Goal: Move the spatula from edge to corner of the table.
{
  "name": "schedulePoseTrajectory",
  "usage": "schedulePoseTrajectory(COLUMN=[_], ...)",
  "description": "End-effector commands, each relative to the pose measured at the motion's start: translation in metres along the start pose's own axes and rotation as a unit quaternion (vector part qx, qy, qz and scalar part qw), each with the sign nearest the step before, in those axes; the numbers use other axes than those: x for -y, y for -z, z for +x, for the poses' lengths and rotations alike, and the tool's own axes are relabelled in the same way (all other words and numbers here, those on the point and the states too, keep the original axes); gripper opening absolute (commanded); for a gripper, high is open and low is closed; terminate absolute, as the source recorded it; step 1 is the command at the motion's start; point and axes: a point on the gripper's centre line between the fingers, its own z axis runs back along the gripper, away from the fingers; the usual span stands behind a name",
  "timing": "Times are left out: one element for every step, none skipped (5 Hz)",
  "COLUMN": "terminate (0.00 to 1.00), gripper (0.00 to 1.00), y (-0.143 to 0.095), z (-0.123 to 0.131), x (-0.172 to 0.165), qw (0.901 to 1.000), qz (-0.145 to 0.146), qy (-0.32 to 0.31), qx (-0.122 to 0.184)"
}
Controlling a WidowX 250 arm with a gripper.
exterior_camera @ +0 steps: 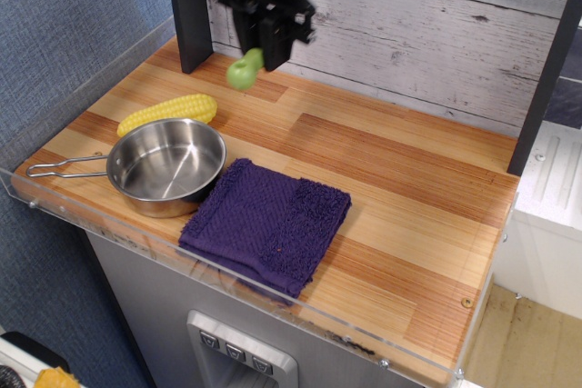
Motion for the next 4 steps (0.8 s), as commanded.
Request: schedulePoseTrajectory(terminate=[0.00, 0.00, 0.00, 0.00], gripper=[0.00, 0.00, 0.00, 0.00], y=[0.016, 0.029, 0.039, 0.048], z=[-0.019, -0.016, -0.008, 0.001], x=[-0.021, -0.021, -0.017, -0.012], qw=[0.9989, 0.9978, 0.9969, 0.9969], qz=[-0.026, -0.037, -0.041, -0.035], qy=[-0.039, -0.055, -0.067, -0.070], qx=[0.002, 0.004, 0.010, 0.008])
